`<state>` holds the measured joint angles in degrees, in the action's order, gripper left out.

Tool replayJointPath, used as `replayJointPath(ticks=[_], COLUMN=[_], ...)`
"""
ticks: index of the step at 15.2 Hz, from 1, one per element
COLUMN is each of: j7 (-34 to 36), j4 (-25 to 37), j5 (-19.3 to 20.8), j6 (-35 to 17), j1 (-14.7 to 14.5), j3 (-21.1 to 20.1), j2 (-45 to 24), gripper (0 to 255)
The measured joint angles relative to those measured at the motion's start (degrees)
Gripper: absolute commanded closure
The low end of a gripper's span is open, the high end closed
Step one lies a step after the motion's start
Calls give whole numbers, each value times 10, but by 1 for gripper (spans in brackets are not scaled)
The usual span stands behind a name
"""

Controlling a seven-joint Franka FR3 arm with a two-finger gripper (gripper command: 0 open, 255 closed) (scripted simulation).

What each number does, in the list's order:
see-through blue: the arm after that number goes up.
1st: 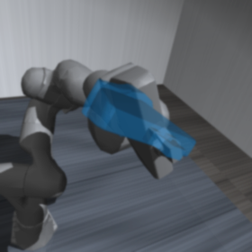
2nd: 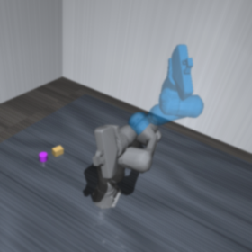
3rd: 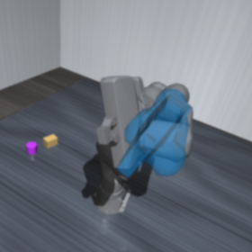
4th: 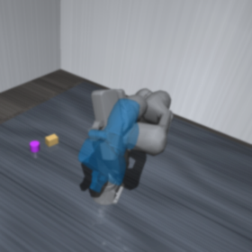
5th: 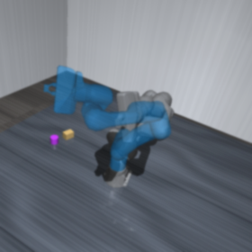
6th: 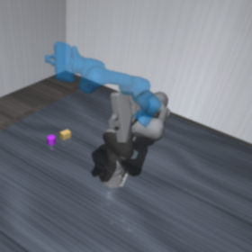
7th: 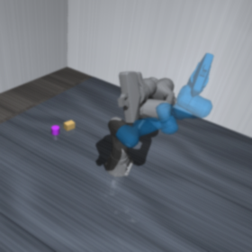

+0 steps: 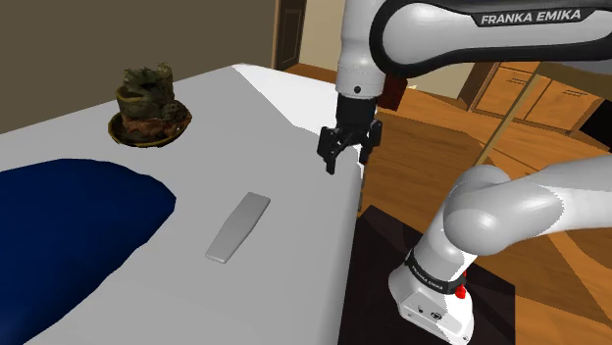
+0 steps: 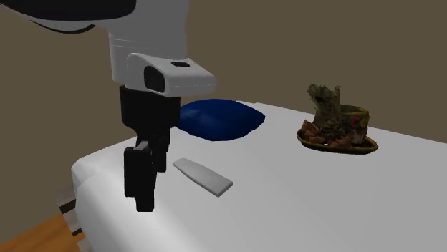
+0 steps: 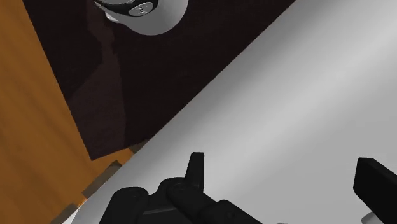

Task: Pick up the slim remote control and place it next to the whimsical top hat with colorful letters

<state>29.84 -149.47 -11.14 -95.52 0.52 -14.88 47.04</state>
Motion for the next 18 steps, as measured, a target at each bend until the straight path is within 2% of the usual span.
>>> replayJointPath(ticks=[6, 10, 14, 18], j7=[177, 294, 422, 564], j4=[0, 24, 60, 108], j5=[-75, -99, -94, -43], j6=[-96, -168, -242, -305], j1=[13, 41, 84, 146], j3=[-107, -180, -262, -342], j2=[-59, -126, -210, -305], gripper=[0, 0, 0, 0])
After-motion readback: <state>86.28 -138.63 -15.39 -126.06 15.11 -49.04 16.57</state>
